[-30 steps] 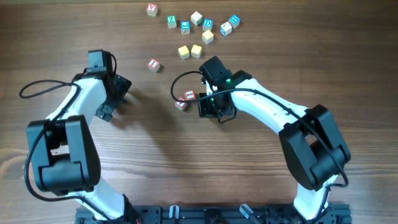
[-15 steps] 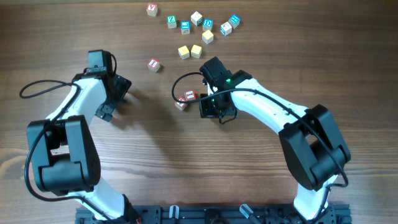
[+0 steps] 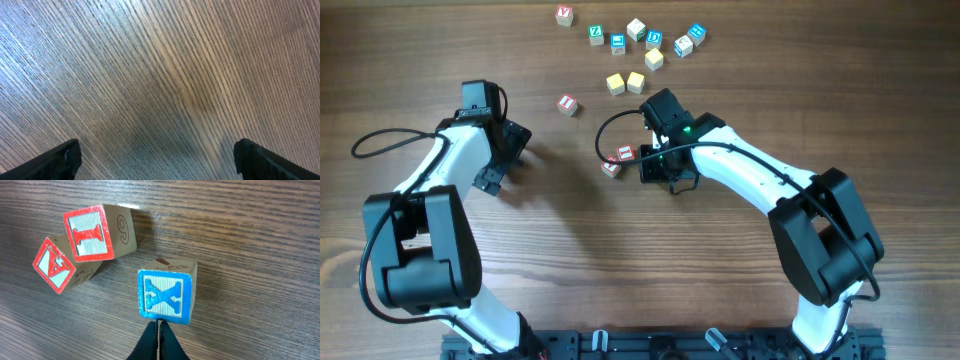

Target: Form a circle

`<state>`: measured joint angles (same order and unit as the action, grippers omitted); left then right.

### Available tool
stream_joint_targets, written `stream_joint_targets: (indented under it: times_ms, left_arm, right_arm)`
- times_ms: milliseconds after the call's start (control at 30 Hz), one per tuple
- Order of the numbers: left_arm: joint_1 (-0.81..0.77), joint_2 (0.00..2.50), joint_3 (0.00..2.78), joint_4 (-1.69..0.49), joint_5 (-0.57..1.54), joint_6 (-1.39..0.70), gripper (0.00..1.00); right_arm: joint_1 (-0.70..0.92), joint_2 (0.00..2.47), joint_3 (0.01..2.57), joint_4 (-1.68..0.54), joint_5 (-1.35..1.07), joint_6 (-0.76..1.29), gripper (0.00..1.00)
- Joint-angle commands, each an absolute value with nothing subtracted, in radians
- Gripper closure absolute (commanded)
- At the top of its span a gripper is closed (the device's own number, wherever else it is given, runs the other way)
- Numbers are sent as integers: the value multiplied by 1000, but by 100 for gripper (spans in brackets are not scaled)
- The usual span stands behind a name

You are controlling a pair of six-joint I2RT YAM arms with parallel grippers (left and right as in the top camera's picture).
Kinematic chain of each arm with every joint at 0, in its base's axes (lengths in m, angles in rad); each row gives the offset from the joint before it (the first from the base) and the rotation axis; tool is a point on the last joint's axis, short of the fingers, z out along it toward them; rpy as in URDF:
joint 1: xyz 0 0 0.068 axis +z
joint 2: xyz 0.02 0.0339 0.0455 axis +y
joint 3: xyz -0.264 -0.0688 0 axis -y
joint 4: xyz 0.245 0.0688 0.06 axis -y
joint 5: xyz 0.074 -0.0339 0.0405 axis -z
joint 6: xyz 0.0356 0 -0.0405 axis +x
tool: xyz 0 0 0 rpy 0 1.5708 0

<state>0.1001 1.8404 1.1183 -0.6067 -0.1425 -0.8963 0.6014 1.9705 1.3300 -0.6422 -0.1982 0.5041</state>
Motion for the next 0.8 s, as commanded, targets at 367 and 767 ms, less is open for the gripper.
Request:
stream_joint_targets:
  times_ms: [367, 767]
  left_arm:
    - [103, 1852, 1113, -607, -159, -898, 0]
    - [103, 1852, 1113, -607, -159, -898, 0]
  right_arm:
    - [603, 1945, 1333, -669, -81, 499, 96]
    - [603, 1946, 1333, -662, -134, 500, 96]
